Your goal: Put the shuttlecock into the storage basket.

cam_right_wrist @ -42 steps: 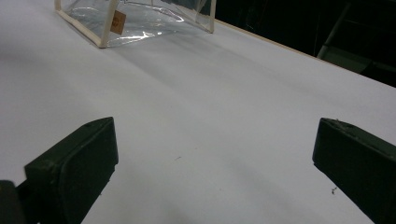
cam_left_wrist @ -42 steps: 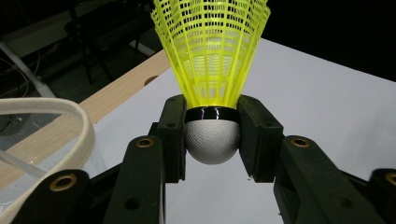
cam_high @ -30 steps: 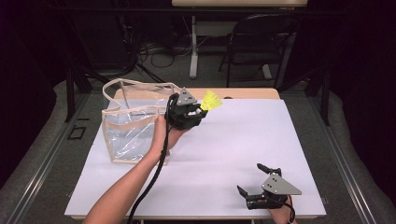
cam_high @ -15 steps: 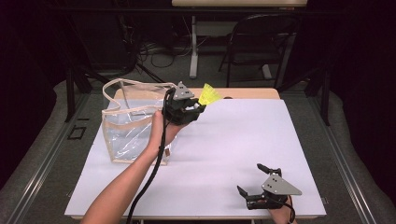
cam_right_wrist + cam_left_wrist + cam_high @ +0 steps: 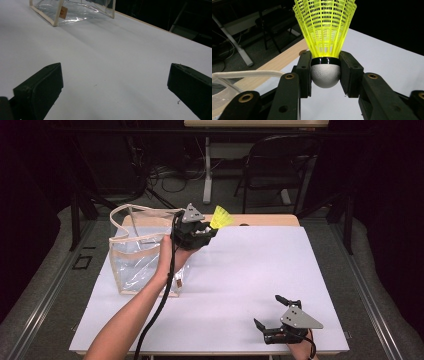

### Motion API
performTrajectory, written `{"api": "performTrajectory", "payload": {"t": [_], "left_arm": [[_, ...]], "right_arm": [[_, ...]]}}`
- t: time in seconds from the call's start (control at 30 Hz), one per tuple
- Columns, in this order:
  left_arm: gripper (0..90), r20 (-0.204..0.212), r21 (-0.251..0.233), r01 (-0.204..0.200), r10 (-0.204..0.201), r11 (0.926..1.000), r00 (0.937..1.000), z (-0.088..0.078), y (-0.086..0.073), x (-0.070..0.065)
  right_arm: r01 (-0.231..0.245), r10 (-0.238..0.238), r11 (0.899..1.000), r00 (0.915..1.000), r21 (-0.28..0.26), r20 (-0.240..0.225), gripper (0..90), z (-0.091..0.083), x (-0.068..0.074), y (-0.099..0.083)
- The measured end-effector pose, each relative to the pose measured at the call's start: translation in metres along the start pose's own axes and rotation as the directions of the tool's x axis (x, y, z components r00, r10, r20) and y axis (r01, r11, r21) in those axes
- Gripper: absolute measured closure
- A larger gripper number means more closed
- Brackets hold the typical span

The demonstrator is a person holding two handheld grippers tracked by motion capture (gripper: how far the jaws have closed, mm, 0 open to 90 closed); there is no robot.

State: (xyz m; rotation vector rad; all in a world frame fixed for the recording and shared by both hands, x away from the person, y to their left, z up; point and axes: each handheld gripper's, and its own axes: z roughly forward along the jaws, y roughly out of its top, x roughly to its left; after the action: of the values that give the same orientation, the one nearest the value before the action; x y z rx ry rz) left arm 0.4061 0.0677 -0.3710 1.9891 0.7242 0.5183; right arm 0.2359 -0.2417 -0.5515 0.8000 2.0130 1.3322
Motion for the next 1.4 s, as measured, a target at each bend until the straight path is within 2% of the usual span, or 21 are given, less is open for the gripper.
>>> {"api": "performTrajectory", "payload": {"t": [0.4,0.9,1.4], "left_arm": [[65.1,-0.016,-0.03,0.006,-0.007,0.9995,0.9999,-0.01,0.007,0.007],[65.0,-0.054,-0.057,0.024,-0.027,0.9981,0.9982,-0.022,0.011,0.024],[65.0,-0.117,-0.066,0.045,-0.052,0.9968,0.9917,-0.042,0.009,0.046]], "right_arm": [[0.005,-0.005,1.0,1.0,-0.003,0.0,0.0,0.0,0.001,0.0],[-0.001,0.001,1.0,1.0,0.0,0.004,0.0,-0.001,0.0,0.0],[0.005,-0.005,1.0,1.0,0.0,0.004,0.0,0.0,0.001,0.001]]}}
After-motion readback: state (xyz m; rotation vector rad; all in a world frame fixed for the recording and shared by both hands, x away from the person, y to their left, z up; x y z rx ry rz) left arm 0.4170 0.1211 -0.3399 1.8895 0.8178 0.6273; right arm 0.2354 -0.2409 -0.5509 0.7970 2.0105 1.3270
